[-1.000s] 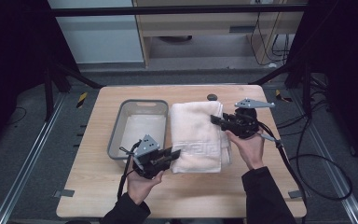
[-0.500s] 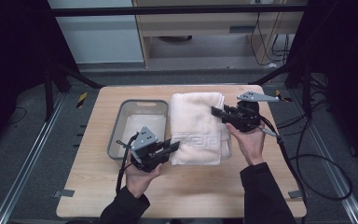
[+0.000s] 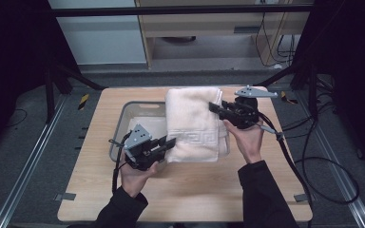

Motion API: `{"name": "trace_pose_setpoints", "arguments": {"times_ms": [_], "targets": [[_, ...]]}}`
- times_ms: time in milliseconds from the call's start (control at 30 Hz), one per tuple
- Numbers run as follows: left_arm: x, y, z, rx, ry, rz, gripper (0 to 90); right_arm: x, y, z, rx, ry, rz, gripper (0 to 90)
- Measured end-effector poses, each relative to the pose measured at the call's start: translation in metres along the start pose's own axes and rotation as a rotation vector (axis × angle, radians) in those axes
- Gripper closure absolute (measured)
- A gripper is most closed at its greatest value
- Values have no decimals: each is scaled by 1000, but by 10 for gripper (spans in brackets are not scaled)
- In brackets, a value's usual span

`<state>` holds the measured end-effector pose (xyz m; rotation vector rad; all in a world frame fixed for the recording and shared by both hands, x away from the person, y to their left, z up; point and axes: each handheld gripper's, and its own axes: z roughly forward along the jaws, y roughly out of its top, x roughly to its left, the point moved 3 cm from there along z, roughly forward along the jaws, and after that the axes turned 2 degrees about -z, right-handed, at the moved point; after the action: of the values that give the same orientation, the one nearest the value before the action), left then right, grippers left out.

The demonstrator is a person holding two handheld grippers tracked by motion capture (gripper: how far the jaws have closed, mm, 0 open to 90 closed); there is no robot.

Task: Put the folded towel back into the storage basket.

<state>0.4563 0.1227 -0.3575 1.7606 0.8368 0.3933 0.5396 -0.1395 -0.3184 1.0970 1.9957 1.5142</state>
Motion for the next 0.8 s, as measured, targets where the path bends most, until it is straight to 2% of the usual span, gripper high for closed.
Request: {"name": "trace_pose_setpoints", "arguments": {"times_ms": [800], "targets": [[24,7,-28,-59,41,-20,766,25,21,22,-29,15,-27,671]]}}
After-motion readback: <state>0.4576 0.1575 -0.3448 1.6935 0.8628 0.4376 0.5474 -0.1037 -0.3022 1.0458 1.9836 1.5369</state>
